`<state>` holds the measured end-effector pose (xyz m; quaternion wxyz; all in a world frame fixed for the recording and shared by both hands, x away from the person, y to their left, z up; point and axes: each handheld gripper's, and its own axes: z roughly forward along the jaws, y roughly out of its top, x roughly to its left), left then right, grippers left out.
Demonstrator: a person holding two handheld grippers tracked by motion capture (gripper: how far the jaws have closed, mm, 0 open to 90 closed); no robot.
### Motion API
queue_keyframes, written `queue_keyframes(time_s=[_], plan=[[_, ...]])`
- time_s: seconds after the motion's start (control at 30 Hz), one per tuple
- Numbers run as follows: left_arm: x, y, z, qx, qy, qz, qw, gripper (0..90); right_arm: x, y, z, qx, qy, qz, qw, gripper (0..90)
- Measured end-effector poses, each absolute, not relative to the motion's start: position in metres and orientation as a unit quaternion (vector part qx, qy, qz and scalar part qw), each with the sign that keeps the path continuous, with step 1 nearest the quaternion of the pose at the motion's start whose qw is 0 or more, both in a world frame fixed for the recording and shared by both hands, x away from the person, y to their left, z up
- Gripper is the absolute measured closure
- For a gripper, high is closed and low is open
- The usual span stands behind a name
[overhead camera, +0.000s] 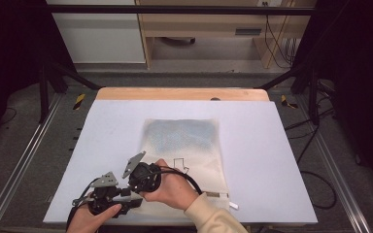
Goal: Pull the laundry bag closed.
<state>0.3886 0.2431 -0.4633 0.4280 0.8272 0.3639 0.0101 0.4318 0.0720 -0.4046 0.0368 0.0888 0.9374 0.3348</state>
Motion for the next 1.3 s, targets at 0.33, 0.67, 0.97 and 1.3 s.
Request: queue_keyframes(time_s=[0.33, 0.67, 0.97, 1.3], plan=[[0.400, 0.242, -0.469, 0.812, 0.368, -0.020, 0.453, 49.2, 0.432, 0.070, -0.403, 0.086, 0.935, 0.342, 0.039, 82.0], [0.406, 0.238, -0.474, 0.810, 0.361, -0.035, 0.460, 53.1, 0.432, 0.070, -0.401, 0.087, 0.935, 0.342, 0.038, 82.0], [0.409, 0.237, -0.477, 0.807, 0.357, -0.049, 0.468, 62.5, 0.431, 0.071, -0.403, 0.086, 0.935, 0.341, 0.038, 81.9], [0.412, 0.239, -0.478, 0.807, 0.361, -0.048, 0.465, 79.3, 0.431, 0.069, -0.403, 0.078, 0.935, 0.342, 0.042, 81.9]])
